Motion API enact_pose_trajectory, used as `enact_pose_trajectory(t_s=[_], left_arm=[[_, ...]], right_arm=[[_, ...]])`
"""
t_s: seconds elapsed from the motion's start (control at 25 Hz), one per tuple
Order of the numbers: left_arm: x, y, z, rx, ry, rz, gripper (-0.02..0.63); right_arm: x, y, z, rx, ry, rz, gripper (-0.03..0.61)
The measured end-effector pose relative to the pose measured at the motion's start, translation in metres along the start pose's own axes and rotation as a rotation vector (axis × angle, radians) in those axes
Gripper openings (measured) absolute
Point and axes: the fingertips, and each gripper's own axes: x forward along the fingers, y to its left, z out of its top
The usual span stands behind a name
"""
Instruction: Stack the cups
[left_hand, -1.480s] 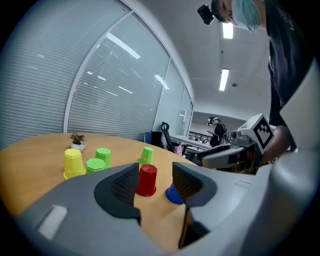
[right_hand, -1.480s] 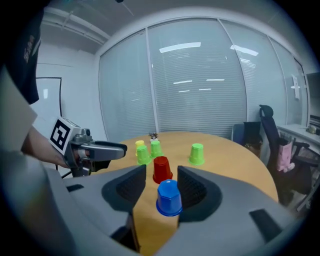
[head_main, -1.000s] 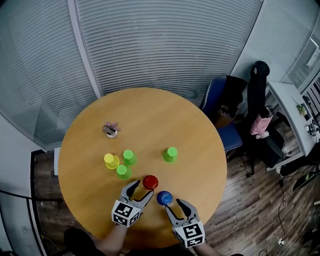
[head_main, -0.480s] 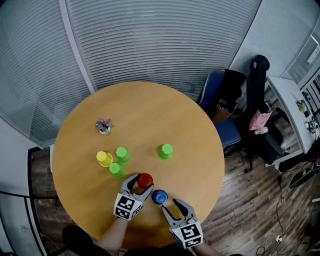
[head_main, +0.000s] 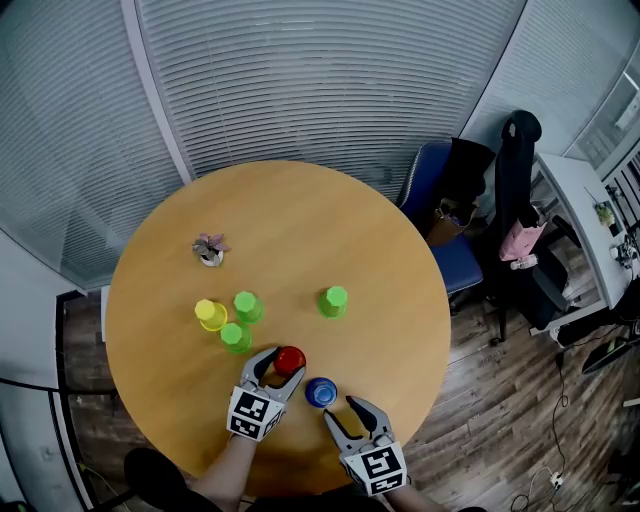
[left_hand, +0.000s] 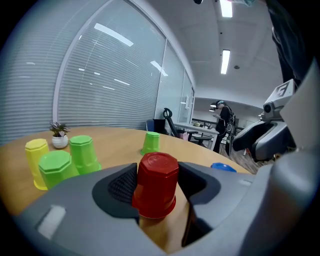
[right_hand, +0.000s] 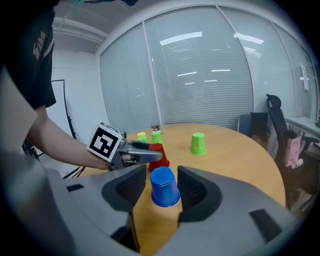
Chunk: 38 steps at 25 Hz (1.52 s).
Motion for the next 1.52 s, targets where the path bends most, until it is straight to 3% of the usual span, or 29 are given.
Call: enact_pose_trajectory(t_s=[0.2, 0.6, 0.96, 1.52], left_arm=[[-0.031, 0.006, 0.002, 0.0, -0.031, 0.059, 0.255], [-0.1, 0.027, -0.032, -0.055, -0.032, 0.181, 0.255], [-0.124, 0.038, -0.043, -0.073, -0.046, 0.196, 0.255], [-0.126, 0.034, -0.059, -0.145, -0.033, 0.2, 0.266]], right_arm=[[0.0, 0.008, 0.007, -0.008, -0.006, 0.004, 0.166], [0.007, 0.039, 0.002, -0.029, -0.013, 0.041, 0.166], [0.012, 0.062, 0.001, -0.047, -0.013, 0.056, 0.164], [0.004, 0.055, -0.002, -0.038, -0.024, 0.023, 0.166]])
